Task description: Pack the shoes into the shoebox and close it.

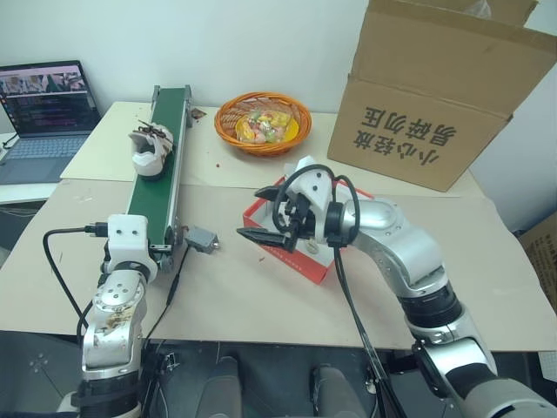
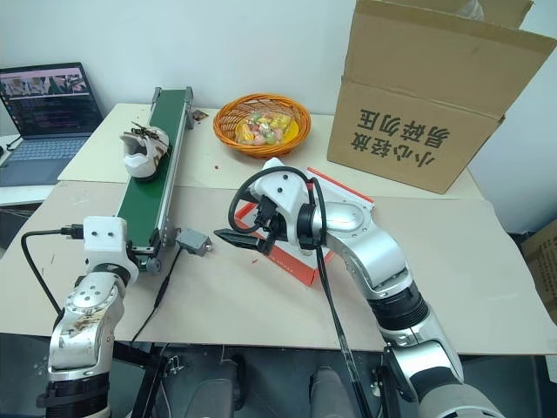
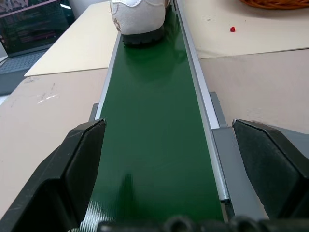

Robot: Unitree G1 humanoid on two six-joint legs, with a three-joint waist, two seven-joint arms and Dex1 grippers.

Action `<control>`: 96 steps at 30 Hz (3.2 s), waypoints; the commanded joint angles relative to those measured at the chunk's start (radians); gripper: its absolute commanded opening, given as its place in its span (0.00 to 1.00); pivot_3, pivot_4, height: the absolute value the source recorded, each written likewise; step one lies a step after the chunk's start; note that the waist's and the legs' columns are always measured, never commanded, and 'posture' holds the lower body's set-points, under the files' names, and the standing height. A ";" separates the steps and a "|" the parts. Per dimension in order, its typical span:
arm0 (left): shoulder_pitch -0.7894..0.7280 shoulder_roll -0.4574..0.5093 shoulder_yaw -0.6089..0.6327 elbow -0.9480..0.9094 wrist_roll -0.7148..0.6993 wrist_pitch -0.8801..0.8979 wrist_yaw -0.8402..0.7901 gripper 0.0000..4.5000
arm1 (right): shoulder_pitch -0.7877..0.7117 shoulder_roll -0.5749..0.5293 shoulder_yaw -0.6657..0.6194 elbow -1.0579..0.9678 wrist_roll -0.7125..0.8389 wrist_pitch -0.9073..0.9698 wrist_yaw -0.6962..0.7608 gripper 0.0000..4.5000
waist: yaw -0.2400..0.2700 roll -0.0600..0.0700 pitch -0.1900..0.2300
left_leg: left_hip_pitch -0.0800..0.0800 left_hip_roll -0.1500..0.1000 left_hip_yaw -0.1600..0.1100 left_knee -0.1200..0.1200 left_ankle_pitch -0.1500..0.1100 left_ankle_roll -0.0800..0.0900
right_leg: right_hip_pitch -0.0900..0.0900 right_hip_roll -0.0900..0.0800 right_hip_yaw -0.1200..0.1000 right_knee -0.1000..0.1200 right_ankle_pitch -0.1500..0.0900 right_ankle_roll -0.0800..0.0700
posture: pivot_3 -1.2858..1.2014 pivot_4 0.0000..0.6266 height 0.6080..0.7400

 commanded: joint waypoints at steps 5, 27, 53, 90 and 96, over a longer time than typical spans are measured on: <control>-0.024 0.012 0.032 0.051 -0.028 -0.094 -0.025 1.00 | -0.010 0.006 -0.022 -0.011 0.004 -0.011 -0.011 1.00 | 0.000 0.000 0.000 | 0.000 0.000 0.000 0.000 0.000 0.000 | 0.000 0.000 0.000 0.000 0.000 0.000 | 0.52 0.24 0.86; -0.035 0.040 0.058 0.112 -0.051 -0.111 -0.045 1.00 | 0.002 -0.003 -0.044 -0.034 0.022 0.013 -0.019 1.00 | 0.006 0.000 0.000 | -0.001 0.000 0.001 -0.001 0.000 0.000 | -0.005 -0.001 0.000 0.000 0.000 0.000 | 0.52 0.24 0.86; -0.125 0.032 -0.178 -0.095 0.141 -0.322 -0.025 0.59 | -0.081 0.167 -0.269 0.207 0.116 0.244 -0.253 1.00 | 0.022 -0.001 0.000 | -0.006 0.000 0.002 -0.001 0.000 0.000 | -0.007 -0.001 0.000 0.001 0.002 -0.001 | 0.52 0.24 0.86; -0.206 -0.071 -0.286 0.014 0.084 -0.330 -0.171 0.59 | -0.461 0.619 -0.693 0.870 0.596 0.233 -0.715 0.83 | -0.003 0.000 0.000 | -0.011 0.001 -0.001 0.000 0.001 0.001 | -0.008 0.002 0.000 0.001 0.005 0.008 | 0.52 0.24 0.86; -0.201 -0.072 -0.281 0.013 0.084 -0.332 -0.169 0.59 | -0.452 0.651 -0.682 0.844 0.658 0.234 -0.734 0.37 | -0.005 0.000 0.000 | -0.010 0.001 -0.001 0.000 0.001 0.001 | -0.008 0.002 0.000 0.001 0.005 0.007 | 0.52 0.24 0.86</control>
